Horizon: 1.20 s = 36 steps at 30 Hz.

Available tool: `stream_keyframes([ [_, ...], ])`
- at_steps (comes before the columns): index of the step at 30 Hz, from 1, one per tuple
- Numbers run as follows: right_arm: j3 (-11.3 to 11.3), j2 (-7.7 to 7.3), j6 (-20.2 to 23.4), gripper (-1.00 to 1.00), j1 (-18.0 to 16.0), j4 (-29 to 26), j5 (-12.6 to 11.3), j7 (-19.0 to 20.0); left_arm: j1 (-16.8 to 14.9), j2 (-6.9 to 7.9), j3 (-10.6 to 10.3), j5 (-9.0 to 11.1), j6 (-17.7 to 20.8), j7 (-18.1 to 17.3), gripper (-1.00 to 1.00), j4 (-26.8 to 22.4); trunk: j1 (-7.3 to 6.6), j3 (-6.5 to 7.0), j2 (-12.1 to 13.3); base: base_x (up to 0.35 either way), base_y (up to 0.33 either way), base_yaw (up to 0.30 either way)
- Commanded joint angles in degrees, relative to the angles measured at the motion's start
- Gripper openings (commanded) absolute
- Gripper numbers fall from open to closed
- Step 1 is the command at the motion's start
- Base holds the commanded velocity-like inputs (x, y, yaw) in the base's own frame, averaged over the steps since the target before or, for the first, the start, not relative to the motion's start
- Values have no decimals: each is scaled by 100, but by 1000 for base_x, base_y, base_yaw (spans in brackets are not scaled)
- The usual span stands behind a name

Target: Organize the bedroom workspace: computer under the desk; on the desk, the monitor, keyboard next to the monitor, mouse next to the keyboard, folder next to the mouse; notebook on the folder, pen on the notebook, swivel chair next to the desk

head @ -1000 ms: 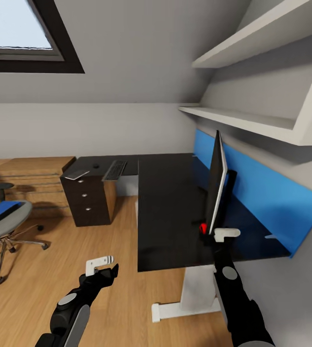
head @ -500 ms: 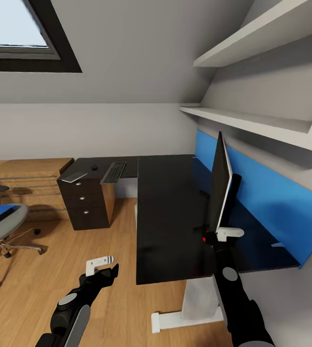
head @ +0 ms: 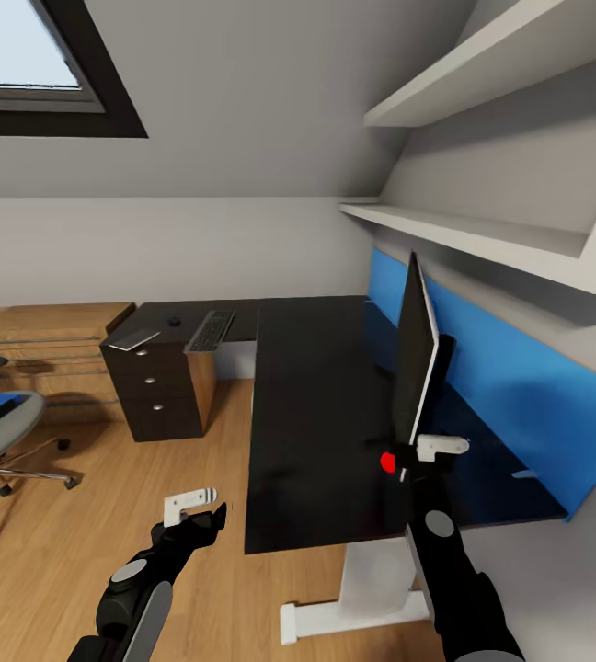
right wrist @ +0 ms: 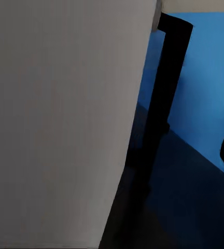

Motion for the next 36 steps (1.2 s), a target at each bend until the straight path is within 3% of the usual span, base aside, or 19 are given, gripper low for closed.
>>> stream_keyframes([
  [1,-16,4,-11,100,-4,7,40,-20,-4,0,-5,59,20,53,100,-9,0,-6,-3,1,-299,0],
  [19,-17,4,-4,100,-4,12,41,-17,-4,0,-5,53,20,50,100,-9,0,-6,-3,0,-269,0],
  [36,-12,4,-38,100,-4,28,12,-11,-4,7,-5,60,20,46,100,-7,0,-6,-3,0,-14,0],
])
